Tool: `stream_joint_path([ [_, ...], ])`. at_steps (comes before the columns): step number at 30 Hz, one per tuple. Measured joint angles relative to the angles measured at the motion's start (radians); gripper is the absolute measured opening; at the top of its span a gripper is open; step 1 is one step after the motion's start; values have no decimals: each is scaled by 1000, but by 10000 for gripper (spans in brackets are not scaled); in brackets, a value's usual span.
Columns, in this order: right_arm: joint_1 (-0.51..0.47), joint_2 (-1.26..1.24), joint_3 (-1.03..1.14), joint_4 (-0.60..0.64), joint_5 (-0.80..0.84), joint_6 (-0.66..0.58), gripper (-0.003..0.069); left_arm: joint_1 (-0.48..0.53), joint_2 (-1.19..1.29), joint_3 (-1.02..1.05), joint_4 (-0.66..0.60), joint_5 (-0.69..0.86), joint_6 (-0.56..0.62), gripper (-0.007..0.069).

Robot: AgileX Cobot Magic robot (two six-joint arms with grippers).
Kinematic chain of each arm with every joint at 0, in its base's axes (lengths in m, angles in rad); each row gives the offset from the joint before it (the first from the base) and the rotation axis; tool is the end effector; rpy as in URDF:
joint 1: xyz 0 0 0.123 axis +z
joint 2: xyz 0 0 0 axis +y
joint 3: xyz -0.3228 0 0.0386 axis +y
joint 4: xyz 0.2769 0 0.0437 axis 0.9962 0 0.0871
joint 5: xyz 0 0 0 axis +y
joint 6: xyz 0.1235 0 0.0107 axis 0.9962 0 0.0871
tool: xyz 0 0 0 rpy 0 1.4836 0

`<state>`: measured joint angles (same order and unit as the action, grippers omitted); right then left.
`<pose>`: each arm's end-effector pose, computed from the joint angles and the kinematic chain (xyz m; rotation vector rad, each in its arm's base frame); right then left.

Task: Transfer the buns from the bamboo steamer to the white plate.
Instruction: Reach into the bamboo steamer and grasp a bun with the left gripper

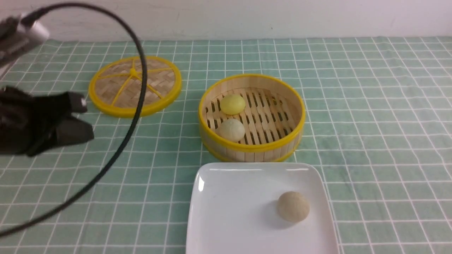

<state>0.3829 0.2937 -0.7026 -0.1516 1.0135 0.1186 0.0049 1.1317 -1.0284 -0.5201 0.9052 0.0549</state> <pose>0.0486 0.0024 0.3433 -0.2797 2.0618 0.1232 0.2530 -0.0472 0.3606 -0.1660 2.4175 -0.6138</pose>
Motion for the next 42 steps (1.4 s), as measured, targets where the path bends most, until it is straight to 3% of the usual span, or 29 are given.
stream_joint_path([
  [4, 0, -2, 82, -7, -2, 10, -15, -17, 109, -147, -13, 89, 4, 1],
  [11, 0, 0, 186, -3, -83, 13, -13, -279, 336, -275, -6, 16, -4, 24],
  [12, 0, 0, 186, -3, -97, 13, -13, -347, 396, -299, 14, -28, -19, 49],
  [15, 0, 0, 187, -7, -104, 13, -11, -417, 487, -346, 62, -69, -69, 95],
  [18, 0, 0, 200, -14, -111, 13, -8, -504, 630, -471, 198, -80, -179, 209],
  [23, 0, 0, 203, -20, -111, 13, -5, -561, 800, -621, 412, -81, -320, 377],
  [28, 0, 0, 203, -22, -112, 13, -1, -568, 899, -689, 520, -109, -363, 433],
  [33, 0, 0, 203, -22, -115, 13, 0, -568, 955, -692, 535, -158, -365, 407],
  [39, 0, 0, 203, -14, -115, 13, 1, -568, 974, -695, 520, -161, -367, 94],
  [42, 0, 0, 203, -10, -115, 13, 3, -568, 956, -709, 520, -121, -359, 31],
])
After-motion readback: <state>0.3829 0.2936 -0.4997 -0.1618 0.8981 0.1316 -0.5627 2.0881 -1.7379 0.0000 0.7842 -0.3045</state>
